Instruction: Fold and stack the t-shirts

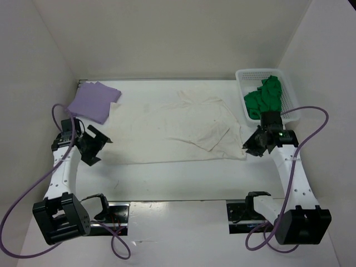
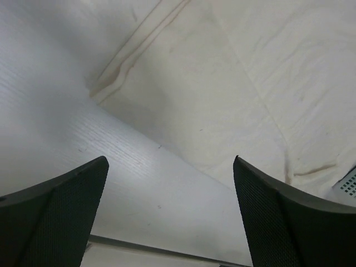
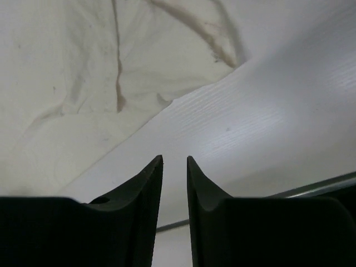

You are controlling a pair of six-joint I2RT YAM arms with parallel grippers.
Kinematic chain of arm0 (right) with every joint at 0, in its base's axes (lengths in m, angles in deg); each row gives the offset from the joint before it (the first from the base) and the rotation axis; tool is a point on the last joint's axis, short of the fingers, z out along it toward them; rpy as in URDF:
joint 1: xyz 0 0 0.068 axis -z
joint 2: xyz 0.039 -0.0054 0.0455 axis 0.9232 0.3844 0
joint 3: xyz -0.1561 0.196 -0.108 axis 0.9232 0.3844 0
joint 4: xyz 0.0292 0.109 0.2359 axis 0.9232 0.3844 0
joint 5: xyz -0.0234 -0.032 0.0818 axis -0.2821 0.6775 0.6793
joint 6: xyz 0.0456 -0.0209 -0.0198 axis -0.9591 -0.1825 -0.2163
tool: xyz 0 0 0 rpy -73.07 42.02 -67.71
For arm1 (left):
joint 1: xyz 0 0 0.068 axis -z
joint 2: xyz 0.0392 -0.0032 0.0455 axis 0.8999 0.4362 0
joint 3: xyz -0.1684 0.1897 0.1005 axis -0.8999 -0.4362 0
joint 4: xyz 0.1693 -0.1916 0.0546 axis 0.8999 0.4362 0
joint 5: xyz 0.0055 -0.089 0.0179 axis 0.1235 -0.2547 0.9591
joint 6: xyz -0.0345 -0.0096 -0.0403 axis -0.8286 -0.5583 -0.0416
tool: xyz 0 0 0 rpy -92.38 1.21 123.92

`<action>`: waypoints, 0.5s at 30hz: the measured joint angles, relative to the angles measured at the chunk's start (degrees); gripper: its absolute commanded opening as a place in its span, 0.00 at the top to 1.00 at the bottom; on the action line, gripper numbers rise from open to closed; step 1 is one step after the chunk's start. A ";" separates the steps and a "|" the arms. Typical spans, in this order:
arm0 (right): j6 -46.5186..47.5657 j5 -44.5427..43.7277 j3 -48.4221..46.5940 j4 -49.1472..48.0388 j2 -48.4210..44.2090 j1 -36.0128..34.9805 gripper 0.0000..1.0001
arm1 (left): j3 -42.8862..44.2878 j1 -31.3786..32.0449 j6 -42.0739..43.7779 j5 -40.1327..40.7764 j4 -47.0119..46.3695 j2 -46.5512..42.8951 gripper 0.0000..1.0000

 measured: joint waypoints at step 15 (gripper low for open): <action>-2.47 15.02 3.15 -29.70 26.99 -16.02 0.54 | -2.67 25.73 -1.25 -3.78 -21.16 9.84 0.68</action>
